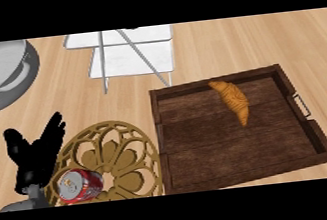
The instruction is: Pick the sweet potato from the tray and place it in the tiered shelf
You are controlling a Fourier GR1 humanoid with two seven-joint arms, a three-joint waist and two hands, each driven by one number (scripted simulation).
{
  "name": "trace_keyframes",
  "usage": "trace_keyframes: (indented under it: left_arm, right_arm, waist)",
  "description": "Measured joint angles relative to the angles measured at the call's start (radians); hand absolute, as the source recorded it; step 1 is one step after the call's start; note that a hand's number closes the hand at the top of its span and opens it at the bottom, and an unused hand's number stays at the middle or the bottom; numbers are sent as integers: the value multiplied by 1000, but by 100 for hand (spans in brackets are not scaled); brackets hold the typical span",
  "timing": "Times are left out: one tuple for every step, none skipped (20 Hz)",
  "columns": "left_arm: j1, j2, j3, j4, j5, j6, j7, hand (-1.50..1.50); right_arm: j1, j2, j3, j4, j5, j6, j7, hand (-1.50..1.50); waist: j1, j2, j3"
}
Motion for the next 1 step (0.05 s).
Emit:
trace_keyframes:
  left_arm:
    - [-1, -3, 1, 7, -2, 3, -5, 0]
  right_arm:
    - [26, -8, 3, -41, -12, 26, 6, -150]
  waist:
    - [-2, 0, 0]
